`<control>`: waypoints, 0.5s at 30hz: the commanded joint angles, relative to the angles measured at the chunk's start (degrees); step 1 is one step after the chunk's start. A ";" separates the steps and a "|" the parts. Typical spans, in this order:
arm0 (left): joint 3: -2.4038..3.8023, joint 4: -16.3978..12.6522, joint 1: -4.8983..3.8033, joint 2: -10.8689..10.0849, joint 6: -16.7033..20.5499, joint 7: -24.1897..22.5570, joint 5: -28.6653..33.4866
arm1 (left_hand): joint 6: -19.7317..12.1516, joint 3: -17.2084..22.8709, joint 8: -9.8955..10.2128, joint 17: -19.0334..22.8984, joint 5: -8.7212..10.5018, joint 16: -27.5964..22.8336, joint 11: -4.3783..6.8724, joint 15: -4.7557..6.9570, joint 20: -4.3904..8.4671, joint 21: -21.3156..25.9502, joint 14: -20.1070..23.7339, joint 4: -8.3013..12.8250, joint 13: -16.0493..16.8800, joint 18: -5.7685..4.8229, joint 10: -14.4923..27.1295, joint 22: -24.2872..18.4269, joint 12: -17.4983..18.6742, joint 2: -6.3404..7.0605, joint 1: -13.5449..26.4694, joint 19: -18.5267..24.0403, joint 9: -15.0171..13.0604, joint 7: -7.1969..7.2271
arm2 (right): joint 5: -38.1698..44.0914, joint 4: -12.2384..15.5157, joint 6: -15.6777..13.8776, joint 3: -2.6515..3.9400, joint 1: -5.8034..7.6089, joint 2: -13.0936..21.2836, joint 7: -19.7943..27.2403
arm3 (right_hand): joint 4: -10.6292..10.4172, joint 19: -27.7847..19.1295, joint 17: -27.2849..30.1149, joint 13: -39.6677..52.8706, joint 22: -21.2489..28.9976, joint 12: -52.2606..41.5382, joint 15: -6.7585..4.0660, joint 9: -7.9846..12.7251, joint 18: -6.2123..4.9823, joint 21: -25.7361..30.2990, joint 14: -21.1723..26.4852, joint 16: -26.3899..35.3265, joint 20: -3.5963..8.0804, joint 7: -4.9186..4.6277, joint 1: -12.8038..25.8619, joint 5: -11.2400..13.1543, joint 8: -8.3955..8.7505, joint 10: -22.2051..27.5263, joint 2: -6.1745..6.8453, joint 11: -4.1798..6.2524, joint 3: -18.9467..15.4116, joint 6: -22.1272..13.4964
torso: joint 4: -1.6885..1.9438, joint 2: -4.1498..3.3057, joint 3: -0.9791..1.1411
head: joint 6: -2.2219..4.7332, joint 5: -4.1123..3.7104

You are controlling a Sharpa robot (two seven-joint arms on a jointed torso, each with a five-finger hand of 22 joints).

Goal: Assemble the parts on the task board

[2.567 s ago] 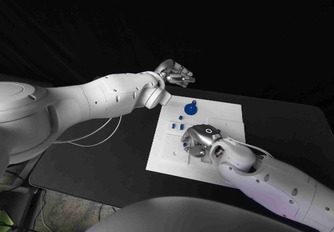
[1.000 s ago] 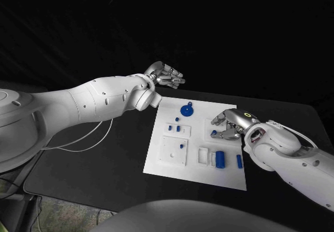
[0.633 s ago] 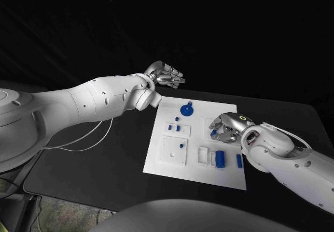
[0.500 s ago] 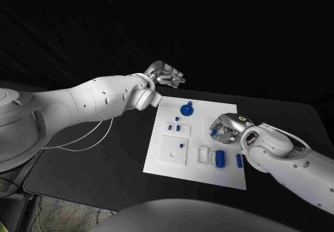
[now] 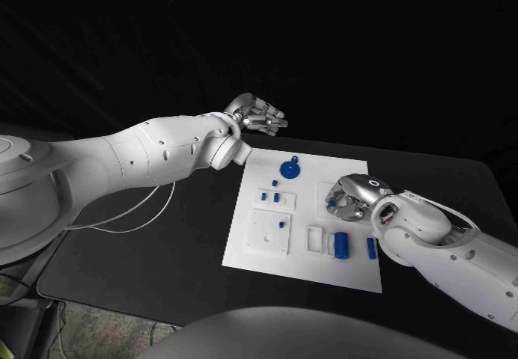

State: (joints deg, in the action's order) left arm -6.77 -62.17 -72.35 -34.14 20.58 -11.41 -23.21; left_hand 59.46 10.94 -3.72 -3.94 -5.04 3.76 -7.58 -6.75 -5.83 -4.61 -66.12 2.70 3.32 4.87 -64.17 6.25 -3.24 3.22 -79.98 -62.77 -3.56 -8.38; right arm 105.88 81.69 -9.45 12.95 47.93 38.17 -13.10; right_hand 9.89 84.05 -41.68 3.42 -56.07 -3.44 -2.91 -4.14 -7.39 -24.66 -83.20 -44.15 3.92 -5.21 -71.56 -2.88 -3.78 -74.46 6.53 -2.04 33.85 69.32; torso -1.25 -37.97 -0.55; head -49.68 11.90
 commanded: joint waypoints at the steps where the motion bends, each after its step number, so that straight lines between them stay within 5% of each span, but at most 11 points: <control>1: 0.04 -0.05 -0.03 0.13 -0.59 -0.47 0.34 | 0.08 -0.22 0.09 0.07 0.25 -0.25 0.03 -0.10 -0.12 -0.04 -0.01 -0.07 0.02 0.11 0.32 -0.06 -0.11 -0.47 -0.07 -0.31 -0.03 0.18 | 1.35 0.23 -1.86 -0.08 -0.09 -0.15 -0.33 | 0.11 1.91 -0.06 0.23 -0.54 -0.26 -0.51 -0.46 0.02 -0.85 0.07 -0.08 0.68 0.42 -0.31 0.11 -0.34 -1.47 -1.29 0.53 0.33 1.26 | 0.01 0.00 -0.02 | -0.16 -0.05; 11: 0.04 0.01 -0.03 0.09 -0.67 -0.37 0.34 | 0.10 -0.21 0.09 0.07 0.25 -0.24 0.02 -0.11 -0.14 -0.03 0.03 -0.11 0.02 0.11 0.37 -0.08 -0.11 -0.55 -0.11 -0.27 -0.03 0.19 | 2.14 1.48 -4.60 -0.05 -0.11 0.55 -2.07 | 2.10 1.79 -0.10 0.35 -2.44 -0.22 -1.20 -1.52 0.83 -2.43 -0.18 0.21 1.61 0.87 1.16 0.11 -0.01 -3.81 -1.82 1.13 3.86 2.91 | 0.01 0.02 -0.02 | -0.30 -0.09; 15: 0.04 0.29 -0.03 0.13 -0.70 -0.33 0.34 | 0.10 -0.21 0.09 0.07 0.25 -0.24 0.02 -0.11 -0.14 -0.03 0.03 -0.11 0.02 0.11 0.37 -0.08 -0.11 -0.55 -0.11 -0.27 -0.03 0.19 | 0.87 3.59 -4.89 0.86 -0.10 1.49 -2.23 | 2.40 1.77 -0.14 0.34 -2.91 -0.19 -1.26 -1.84 0.91 -2.58 -0.22 0.27 1.69 0.91 1.35 0.11 0.03 -4.00 -1.84 1.19 4.03 3.00 | -0.02 0.07 -0.04 | -0.32 -0.01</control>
State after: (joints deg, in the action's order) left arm -6.77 -61.96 -72.34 -34.14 20.53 -11.35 -23.20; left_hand 59.46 10.94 -3.72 -3.93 -5.04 3.76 -7.57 -6.75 -5.83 -4.61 -66.12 2.70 3.32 4.88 -64.18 6.25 -3.24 3.23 -79.98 -62.77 -3.56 -8.38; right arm 106.97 84.47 -12.77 13.59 47.75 39.48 -14.63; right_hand 12.26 84.14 -41.74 3.84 -58.95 -3.23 -3.87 -5.49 -5.76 -27.05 -83.38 -44.13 5.25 -4.91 -70.48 -2.43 -3.79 -76.50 5.01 -2.34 37.66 71.46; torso -1.23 -37.95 -0.58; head -49.99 11.82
